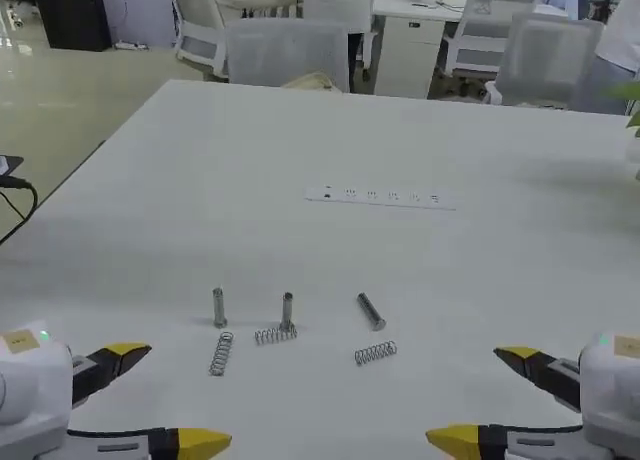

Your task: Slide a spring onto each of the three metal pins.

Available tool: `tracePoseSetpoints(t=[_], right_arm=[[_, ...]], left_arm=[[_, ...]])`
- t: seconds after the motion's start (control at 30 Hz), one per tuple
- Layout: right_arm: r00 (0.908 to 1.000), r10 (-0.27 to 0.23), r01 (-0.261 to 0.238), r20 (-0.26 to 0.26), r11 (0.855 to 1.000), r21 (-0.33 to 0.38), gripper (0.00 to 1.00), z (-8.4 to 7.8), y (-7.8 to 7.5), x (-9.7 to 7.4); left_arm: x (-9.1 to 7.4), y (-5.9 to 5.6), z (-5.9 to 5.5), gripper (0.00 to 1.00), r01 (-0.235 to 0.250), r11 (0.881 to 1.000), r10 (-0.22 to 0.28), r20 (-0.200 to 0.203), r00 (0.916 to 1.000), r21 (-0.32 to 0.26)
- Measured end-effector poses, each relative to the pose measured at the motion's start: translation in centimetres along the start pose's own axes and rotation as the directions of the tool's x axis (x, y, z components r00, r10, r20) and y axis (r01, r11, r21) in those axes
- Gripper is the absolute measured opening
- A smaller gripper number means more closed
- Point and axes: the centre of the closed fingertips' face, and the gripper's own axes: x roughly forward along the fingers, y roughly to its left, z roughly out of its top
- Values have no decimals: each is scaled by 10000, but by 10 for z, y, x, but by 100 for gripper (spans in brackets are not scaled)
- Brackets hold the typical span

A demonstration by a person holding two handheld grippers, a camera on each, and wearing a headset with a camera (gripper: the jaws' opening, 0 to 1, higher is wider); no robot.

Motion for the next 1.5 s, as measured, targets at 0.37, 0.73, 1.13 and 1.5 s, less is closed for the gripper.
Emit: tracePoseSetpoints(t=[0.37, 0.73, 1.13, 1.5], right_arm=[[10000, 14, -14, -21, 10000, -11, 91, 0, 1, 0], [10000, 15, -15, -13, 10000, -73, 90, 6, -3, 2], [9999, 154, -154, 10, 9991, -385, 90, 25, -8, 14], [9992, 390, -393, -55, 9970, -674, 90, 38, -10, 28]], left_arm=[[0, 0, 1, 88, 11, 10000, -11, 15, 10000, 20], [2, -1, 3, 87, 80, 9999, -80, 41, 10000, 72], [2, -3, 5, 87, 85, 9999, -86, 96, 9999, 78], [1, -4, 5, 87, 43, 10000, -44, 142, 9999, 56]])
